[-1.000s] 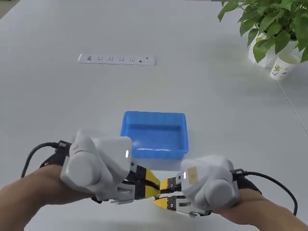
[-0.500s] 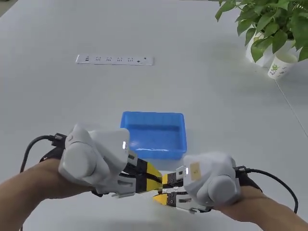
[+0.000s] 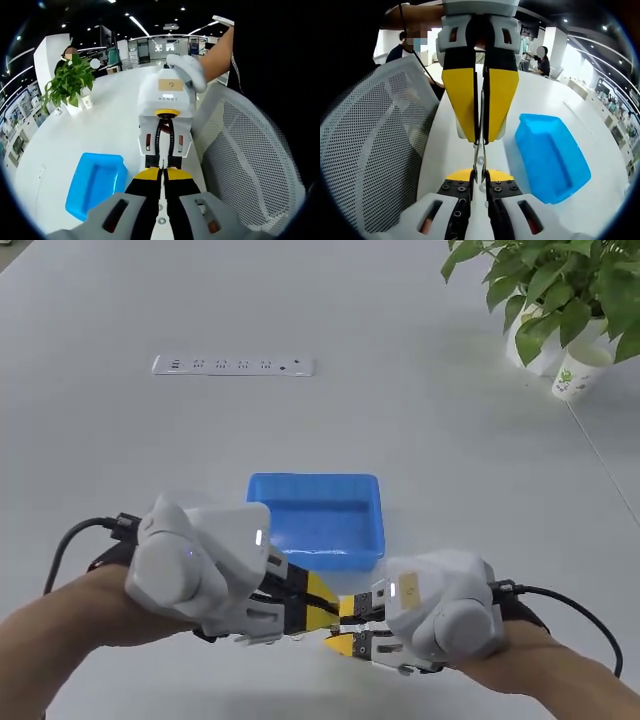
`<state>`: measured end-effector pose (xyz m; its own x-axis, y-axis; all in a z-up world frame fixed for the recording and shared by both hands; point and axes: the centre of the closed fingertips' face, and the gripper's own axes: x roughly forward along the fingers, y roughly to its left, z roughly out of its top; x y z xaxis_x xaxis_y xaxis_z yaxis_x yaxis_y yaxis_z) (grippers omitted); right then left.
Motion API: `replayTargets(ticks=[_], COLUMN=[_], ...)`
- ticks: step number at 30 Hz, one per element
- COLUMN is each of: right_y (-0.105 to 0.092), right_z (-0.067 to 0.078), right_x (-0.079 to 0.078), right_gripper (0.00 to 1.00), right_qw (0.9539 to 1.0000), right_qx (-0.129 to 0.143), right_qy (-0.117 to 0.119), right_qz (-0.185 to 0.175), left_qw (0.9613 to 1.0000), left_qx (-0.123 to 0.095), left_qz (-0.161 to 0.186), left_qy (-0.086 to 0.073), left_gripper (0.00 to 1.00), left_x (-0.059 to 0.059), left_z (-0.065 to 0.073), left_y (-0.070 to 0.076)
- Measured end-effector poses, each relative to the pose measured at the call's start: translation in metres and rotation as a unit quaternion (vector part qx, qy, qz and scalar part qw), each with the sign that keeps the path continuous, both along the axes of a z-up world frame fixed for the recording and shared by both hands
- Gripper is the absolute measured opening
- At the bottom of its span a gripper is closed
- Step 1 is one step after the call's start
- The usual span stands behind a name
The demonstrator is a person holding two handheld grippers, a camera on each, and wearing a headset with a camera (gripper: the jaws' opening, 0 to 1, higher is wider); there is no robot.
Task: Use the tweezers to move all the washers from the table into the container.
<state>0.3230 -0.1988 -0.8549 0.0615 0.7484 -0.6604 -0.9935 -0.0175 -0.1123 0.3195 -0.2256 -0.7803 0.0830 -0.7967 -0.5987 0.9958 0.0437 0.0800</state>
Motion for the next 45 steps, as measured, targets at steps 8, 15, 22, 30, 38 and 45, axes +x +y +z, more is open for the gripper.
replayTargets(ticks=[8, 15, 22, 30, 38, 45], right_y=[-0.002, -0.004, -0.005, -0.003, -0.003, -0.003], right_z=[-0.003, -0.009, -0.013, -0.015, -0.015, -0.015], right_x=[0.002, 0.003, 0.004, 0.007, 0.009, 0.009], right_gripper=[0.11, 0.11, 0.11, 0.11, 0.12, 0.13], right_qw=[1.0, 0.9999, 0.9999, 0.9999, 0.9998, 0.9997], right_qx=[-0.002, -0.007, -0.007, -0.007, -0.005, -0.007], right_qy=[-0.002, -0.001, 0.002, 0.005, 0.01, 0.015], right_qz=[-0.005, -0.008, -0.01, -0.012, -0.015, -0.018], left_qw=[1.0, 0.9999, 0.9999, 0.9998, 0.9996, 0.9993], left_qx=[-0.002, -0.002, -0.002, 0.0, -0.008, -0.013], left_qz=[-0.006, -0.011, -0.012, -0.008, 0.001, 0.008], left_qy=[0.002, 0.007, 0.011, 0.016, 0.026, 0.034], left_gripper=[0.05, 0.05, 0.05, 0.05, 0.06, 0.06], left_x=[0.002, 0.003, 0.004, 0.008, 0.012, 0.016], left_z=[-0.004, -0.009, -0.013, -0.016, -0.015, -0.014], left_y=[-0.002, -0.003, -0.004, -0.002, -0.004, -0.005])
